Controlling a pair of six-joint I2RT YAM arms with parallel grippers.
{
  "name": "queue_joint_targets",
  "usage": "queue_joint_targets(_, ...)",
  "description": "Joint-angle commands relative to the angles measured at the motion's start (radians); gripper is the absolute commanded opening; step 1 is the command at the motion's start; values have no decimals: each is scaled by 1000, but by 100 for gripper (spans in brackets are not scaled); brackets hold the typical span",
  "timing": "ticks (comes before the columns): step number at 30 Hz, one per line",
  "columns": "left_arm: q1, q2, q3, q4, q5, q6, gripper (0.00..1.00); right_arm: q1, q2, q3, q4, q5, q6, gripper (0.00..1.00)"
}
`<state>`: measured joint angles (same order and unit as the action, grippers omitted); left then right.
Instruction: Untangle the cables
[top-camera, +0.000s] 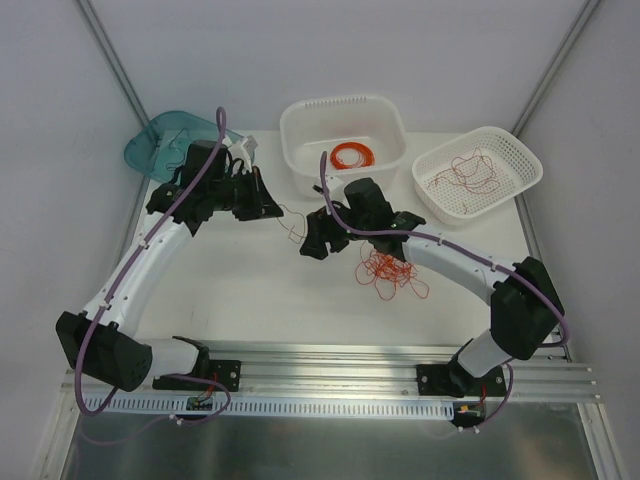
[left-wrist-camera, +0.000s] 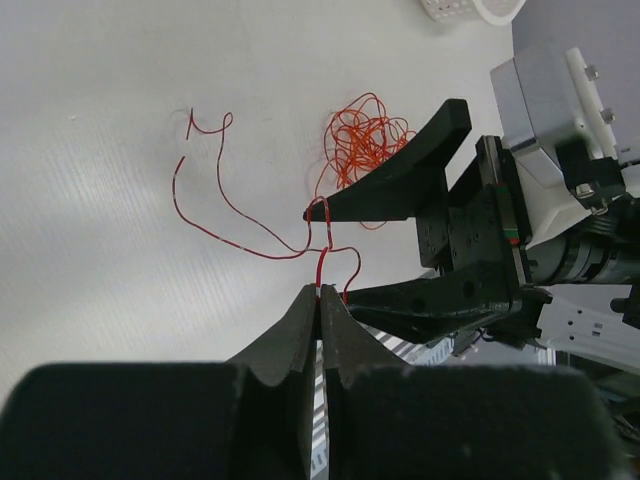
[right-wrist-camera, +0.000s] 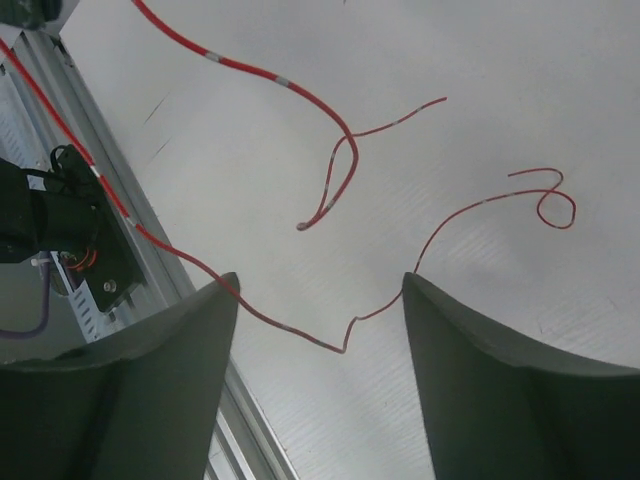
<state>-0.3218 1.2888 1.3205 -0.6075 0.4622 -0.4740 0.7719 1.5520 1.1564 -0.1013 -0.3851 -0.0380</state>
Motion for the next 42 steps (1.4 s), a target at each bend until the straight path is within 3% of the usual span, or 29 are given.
queue_joint_targets(1, -8, -42, -17, 23, -2, -15, 0, 12, 5, 52, 81, -63, 13, 64)
queue_joint_targets(2, -8, -45, -20, 23, -22, -12, 0, 10, -3, 49, 78, -64, 10, 45)
queue_joint_targets(4, -8, -49, -33, 26, -59, -3, 0, 12, -38, 46, 43, -54, -3, 23)
queue_joint_targets(5, -8, -51, -40, 25, -104, 0, 0, 12, -50, 46, 26, -37, -20, 6)
queue_joint_targets(6, -8, -54, -53, 25, -128, 11, 0, 12, -81, 46, -10, -28, -32, 1)
queue_joint_targets(10, -3, -51, -83, 26, -220, 31, 0, 10, -151, 57, -100, 2, -77, 1)
queue_joint_targets(13, -3, -45, -84, 29, -231, 38, 11, 7, -202, 66, -150, 32, -89, 1)
queue_joint_targets(16, -3, -57, -78, 41, -224, 64, 30, 1, -230, 104, -205, 66, -97, 1)
queue_joint_targets(17, -3, -66, -84, 54, -226, 70, 44, 1, -233, 126, -218, 78, -97, 1)
queue_joint_targets(18, -2, -86, -86, 61, -232, 84, 52, -3, -237, 138, -242, 84, -103, 1)
queue_joint_targets(21, -2, -141, -102, 89, -247, 107, 71, -16, -245, 186, -281, 104, -114, 1)
queue_joint_targets(24, -2, -210, -151, 133, -264, 126, 82, -40, -251, 245, -313, 124, -112, 1)
queue_joint_targets(28, -2, -308, -245, 202, -295, 144, 88, -101, -254, 319, -350, 162, -100, 1)
queue_joint_targets(35, -3, -431, -447, 284, -218, 210, 89, -261, -254, 422, -400, 279, -69, 1)
queue_joint_targets(42, -3, -464, -609, 299, -301, 225, 99, -450, -239, 463, -362, 357, -65, 1)
